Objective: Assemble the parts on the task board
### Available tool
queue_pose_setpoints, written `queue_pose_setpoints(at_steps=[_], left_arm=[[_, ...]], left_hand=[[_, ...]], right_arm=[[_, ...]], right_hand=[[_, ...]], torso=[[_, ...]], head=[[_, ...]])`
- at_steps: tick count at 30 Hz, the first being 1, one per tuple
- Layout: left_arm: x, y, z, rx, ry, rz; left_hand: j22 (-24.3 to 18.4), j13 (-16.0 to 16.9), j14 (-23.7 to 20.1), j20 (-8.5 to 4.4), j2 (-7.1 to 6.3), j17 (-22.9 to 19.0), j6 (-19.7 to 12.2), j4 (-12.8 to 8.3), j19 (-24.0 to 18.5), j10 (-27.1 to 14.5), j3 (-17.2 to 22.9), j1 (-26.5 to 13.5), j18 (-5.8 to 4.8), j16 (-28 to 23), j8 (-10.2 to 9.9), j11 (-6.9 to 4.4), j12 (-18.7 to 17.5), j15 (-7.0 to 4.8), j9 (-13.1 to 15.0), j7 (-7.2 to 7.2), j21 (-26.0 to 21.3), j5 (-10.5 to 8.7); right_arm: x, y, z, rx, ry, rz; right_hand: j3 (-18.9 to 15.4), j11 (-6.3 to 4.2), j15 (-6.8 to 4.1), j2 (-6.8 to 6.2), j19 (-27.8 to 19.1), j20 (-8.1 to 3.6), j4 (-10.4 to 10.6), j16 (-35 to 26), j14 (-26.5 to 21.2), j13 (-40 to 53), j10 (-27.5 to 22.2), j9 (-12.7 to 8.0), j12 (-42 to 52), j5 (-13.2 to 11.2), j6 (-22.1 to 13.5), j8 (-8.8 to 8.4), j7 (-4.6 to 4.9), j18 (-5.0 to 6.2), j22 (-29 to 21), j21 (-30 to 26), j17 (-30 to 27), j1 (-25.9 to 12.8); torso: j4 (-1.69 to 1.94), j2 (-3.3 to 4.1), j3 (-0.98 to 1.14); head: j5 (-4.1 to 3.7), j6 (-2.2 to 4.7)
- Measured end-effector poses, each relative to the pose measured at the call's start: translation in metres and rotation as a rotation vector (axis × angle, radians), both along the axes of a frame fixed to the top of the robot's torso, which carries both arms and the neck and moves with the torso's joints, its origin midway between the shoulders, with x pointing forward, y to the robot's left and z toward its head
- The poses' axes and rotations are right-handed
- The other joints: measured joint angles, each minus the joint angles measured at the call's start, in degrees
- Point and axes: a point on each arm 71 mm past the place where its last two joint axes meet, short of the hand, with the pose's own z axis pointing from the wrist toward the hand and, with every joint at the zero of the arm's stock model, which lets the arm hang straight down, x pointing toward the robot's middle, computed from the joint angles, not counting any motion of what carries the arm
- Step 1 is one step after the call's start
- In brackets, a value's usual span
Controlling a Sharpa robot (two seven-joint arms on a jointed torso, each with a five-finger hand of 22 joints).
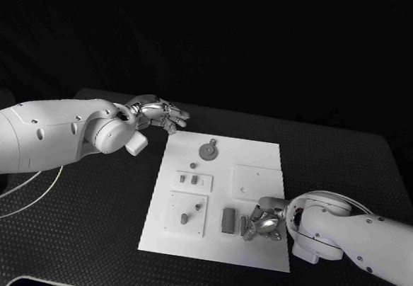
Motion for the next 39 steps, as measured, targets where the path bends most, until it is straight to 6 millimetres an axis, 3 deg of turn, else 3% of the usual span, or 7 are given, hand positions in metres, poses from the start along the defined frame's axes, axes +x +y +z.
queue_pose_setpoints(at_steps=[15,17,19,23,26,31,39], left_arm=[[0.0,0.0,0.0,0.004,-0.001,-0.001],[0.0,0.001,0.0,0.004,-0.001,0.0],[0.001,0.001,0.0,0.005,-0.001,0.002],[0.001,0.002,0.0,0.007,-0.002,0.005],[0.002,0.003,-0.001,0.008,-0.002,0.007],[0.003,0.003,-0.001,0.009,-0.005,0.011],[0.009,0.004,-0.001,0.002,-0.012,0.03]], left_hand=[[0.1,0.0,0.0,0.0,0.0,0.1,0.0,0.0,0.0,-0.1,0.0,0.0,-0.1,0.0,0.0,-0.06,0.0,0.0,0.0,0.0,0.0,0.0],[0.1,0.0,0.0,0.0,0.0,0.1,0.0,0.0,0.0,-0.1,0.0,0.0,-0.13,0.0,0.0,-0.06,0.0,0.0,0.0,0.0,0.0,0.0],[0.0,0.0,0.0,0.01,0.0,0.0,0.0,0.0,0.0,-0.1,0.0,0.0,-0.17,0.0,0.0,-0.07,0.0,0.0,0.0,0.0,0.0,0.0],[0.1,0.0,0.0,0.01,0.0,0.0,0.0,0.0,0.0,-0.1,0.0,0.0,-0.43,0.0,0.0,-0.07,0.0,0.0,0.0,0.0,0.0,0.0],[0.1,0.0,0.0,0.01,0.0,0.1,0.0,0.0,0.0,-0.1,0.0,0.0,-0.45,0.0,0.0,-0.07,0.0,0.0,0.0,0.0,-0.1,0.0],[0.1,0.0,0.0,0.01,0.0,0.1,0.0,0.0,0.0,-0.1,0.0,0.0,-0.49,0.0,0.0,-0.07,0.0,0.0,0.0,0.0,-0.2,0.0],[0.3,0.2,-0.7,0.41,0.22,-0.2,1.1,0.2,-0.4,1.2,0.2,-0.2,-0.62,-2.3,1.2,-0.08,0.7,0.73,0.1,-1.05,-1.3,0.0]], right_arm=[[0.001,-0.003,0.001,0.002,0.005,-0.004],[0.002,-0.006,0.001,0.003,0.006,-0.014],[0.002,-0.009,0.001,0.006,0.011,-0.024],[0.0,-0.013,0.0,0.023,0.028,-0.038],[0.001,-0.013,0.004,0.047,0.035,-0.045],[0.011,-0.016,0.019,0.092,0.007,-0.061],[0.053,-0.035,0.039,0.233,-0.069,-0.159]], right_hand=[[1.5,0.02,0.08,-0.22,0.2,0.22,-1.0,0.0,0.1,0.1,0.4,-0.1,0.0,-0.2,0.2,-0.18,0.07,0.06,0.0,0.2,-0.1,0.0],[1.5,0.02,0.09,-1.27,0.2,0.22,-1.1,0.0,0.1,0.1,0.4,-0.1,0.0,-0.2,0.2,-0.18,0.06,0.06,0.0,0.4,-0.1,-0.4],[0.1,0.02,0.09,-3.97,0.2,0.22,-1.3,-0.2,0.1,0.2,0.4,-0.2,0.0,-0.2,0.3,-0.17,0.01,0.07,0.0,0.4,-0.1,-1.9],[-0.1,0.02,0.09,-4.83,0.2,0.22,-1.2,-0.2,0.1,0.2,0.4,-0.3,0.0,-0.2,0.3,-0.19,0.01,0.08,0.0,0.4,-0.1,-2.3],[-5.0,1.13,0.55,-9.17,-0.9,0.87,-1.5,-0.9,-1.0,0.2,-1.4,-0.7,-0.8,0.9,-2.3,-1.75,1.1,0.37,-0.1,0.1,-0.2,-6.2],[-14.5,2.67,1.65,-8.18,-4.0,0.89,-5.5,-1.3,-4.0,1.0,-5.0,-0.7,-0.7,4.0,-6.1,-3.24,1.93,0.16,-0.3,-1.2,0.2,-8.9],[-16.2,3.12,2.2,-7.33,-5.1,0.84,-6.6,-1.5,-5.0,0.9,-6.1,-0.6,-0.4,4.5,-7.5,-3.69,2.36,-0.4,-0.5,-2.0,0.2,-8.2]], torso=[[-0.01,-0.01,-0.01],[-0.01,-0.02,-0.01],[-0.01,-0.03,-0.02],[0.0,-0.04,-0.02],[0.01,-0.07,-0.01],[0.0,-0.13,-0.01],[-0.03,-0.56,-0.01]], head=[[-0.03,0.09],[-0.05,0.15],[-0.09,0.25],[-0.17,0.53],[-0.28,0.9],[-0.52,1.71],[-1.25,4.33]])
